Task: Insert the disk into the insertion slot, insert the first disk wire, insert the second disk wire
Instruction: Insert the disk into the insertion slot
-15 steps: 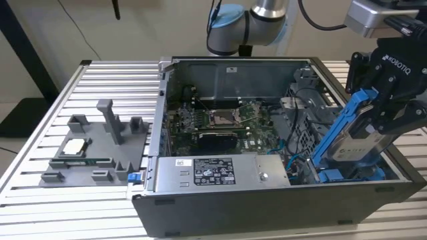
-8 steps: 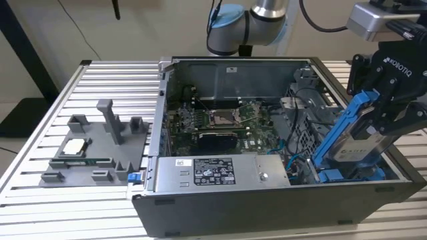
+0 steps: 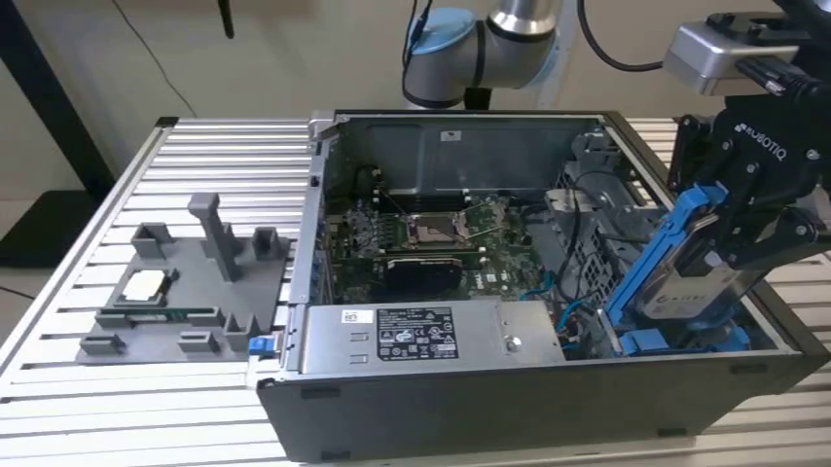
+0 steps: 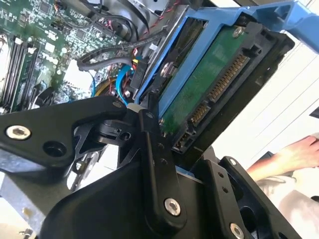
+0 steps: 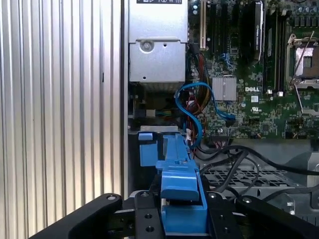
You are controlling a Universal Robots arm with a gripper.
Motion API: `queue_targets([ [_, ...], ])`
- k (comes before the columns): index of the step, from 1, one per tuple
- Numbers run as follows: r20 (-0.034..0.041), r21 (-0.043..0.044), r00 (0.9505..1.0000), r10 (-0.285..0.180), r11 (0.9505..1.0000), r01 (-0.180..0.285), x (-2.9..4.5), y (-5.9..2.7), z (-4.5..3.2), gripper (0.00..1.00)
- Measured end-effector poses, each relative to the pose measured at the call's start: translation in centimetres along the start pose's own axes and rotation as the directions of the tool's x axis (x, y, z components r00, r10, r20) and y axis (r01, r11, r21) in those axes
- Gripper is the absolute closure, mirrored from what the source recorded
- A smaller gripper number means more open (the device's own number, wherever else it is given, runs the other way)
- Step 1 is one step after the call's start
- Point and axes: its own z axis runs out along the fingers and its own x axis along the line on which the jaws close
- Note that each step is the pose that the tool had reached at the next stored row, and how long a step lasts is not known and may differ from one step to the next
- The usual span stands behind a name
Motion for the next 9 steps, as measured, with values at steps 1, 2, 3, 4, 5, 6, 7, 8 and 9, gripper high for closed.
queue_targets([
  [1,0.0002,0.0,1.0,0.0,1.0,0.0,-0.04,-0.01,0.19,0.67],
  [2,0.0001,0.0001,1.0,0.0,1.0,0.0,-0.08,-0.01,0.36,0.67],
  [3,-0.0002,0.0001,1.0,0.0,1.0,0.0,-0.11,-0.02,0.54,0.67],
  [4,-0.0001,0.0001,1.0,0.0,1.0,0.0,-0.13,-0.02,0.72,0.67],
  [5,0.0003,0.0001,1.0,0.0,1.0,0.0,-0.14,-0.02,0.92,0.67],
  [6,0.0002,0.0001,1.0,0.0,1.0,0.0,-0.14,-0.03,1.11,0.67],
  [7,0.0001,0.0001,1.0,0.0,1.0,0.0,-0.14,-0.03,1.27,0.67],
  [8,0.0001,0.0001,1.0,0.0,1.0,0.0,-0.15,-0.04,1.47,0.67],
  [9,-0.0003,0.0,1.0,0.0,1.0,0.0,-0.15,-0.04,1.64,0.67],
])
